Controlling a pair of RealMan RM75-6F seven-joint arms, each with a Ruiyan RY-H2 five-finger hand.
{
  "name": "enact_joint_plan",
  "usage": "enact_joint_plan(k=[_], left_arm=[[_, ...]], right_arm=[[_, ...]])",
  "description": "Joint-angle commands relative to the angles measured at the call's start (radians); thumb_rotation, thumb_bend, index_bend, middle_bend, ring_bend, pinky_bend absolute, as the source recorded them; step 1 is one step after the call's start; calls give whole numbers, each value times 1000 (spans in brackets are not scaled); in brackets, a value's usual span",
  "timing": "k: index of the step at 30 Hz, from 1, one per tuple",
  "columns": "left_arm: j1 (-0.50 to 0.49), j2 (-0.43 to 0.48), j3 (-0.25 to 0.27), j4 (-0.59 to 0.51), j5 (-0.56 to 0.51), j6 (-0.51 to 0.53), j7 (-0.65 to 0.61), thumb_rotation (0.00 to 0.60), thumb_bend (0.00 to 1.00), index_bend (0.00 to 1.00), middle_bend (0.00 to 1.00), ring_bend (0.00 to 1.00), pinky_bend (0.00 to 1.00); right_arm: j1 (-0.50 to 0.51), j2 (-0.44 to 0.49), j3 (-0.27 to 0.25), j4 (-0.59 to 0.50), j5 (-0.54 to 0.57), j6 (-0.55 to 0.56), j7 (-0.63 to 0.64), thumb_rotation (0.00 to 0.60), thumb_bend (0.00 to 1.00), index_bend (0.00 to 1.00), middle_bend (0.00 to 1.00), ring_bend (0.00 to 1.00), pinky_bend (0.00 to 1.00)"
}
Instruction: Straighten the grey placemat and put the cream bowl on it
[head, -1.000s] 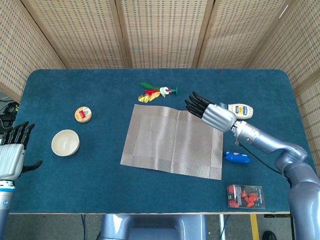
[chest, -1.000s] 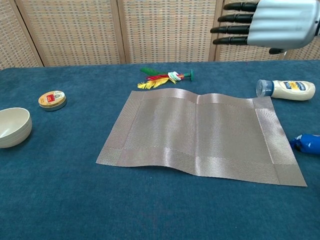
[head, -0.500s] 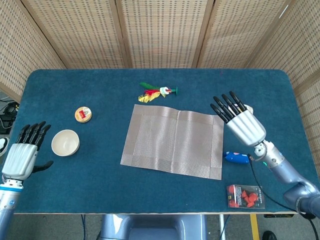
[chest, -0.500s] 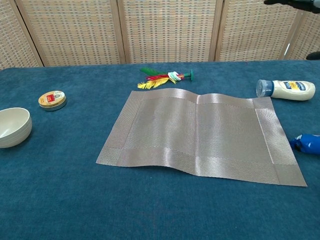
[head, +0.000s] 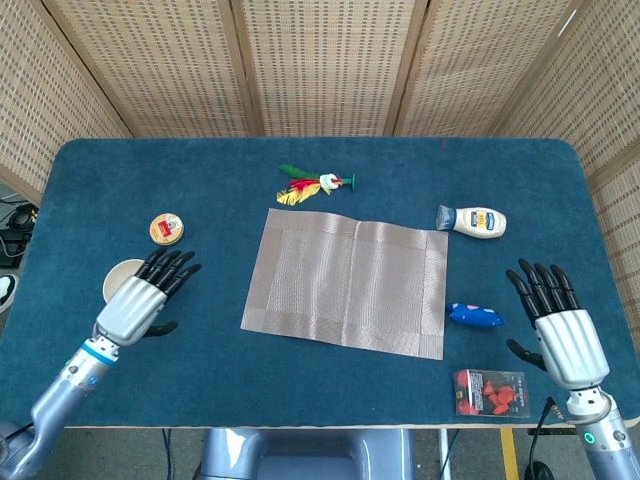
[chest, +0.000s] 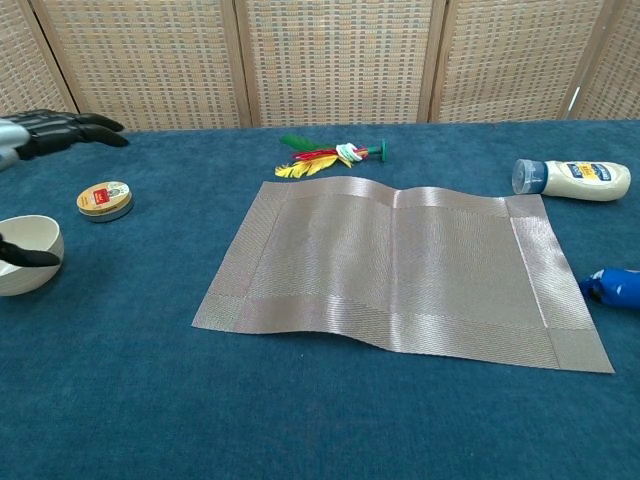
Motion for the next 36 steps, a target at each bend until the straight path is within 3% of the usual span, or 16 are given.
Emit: enact_joint_plan(k=[1, 5, 12, 22, 36], left_arm=[[-72, -67, -16, 72, 17, -70, -1, 600, 0, 109, 0, 0, 0], [-142, -125, -20, 137, 23, -152, 34, 600, 13, 133, 0, 0, 0], [-210, -209, 0, 245, 33, -220, 63, 600, 132, 143, 0, 0, 0], [-249, -294, 32, 378, 34, -221, 23, 600, 135, 142, 0, 0, 0], [-273, -345, 63, 426, 19, -233, 22, 600, 135, 137, 0, 0, 0]], right_arm=[[-25, -25, 0, 7, 10, 10, -8, 600, 0, 27, 0, 0, 0], [-41, -43, 10, 23, 19, 3, -10, 600, 0, 29, 0, 0, 0], [-54, -60, 44, 52, 42, -10, 2, 600, 0, 30, 0, 0, 0], [-63, -63, 70, 69, 44, -41, 14, 600, 0, 36, 0, 0, 0], [-74, -56, 90, 64, 31, -63, 42, 600, 0, 41, 0, 0, 0]])
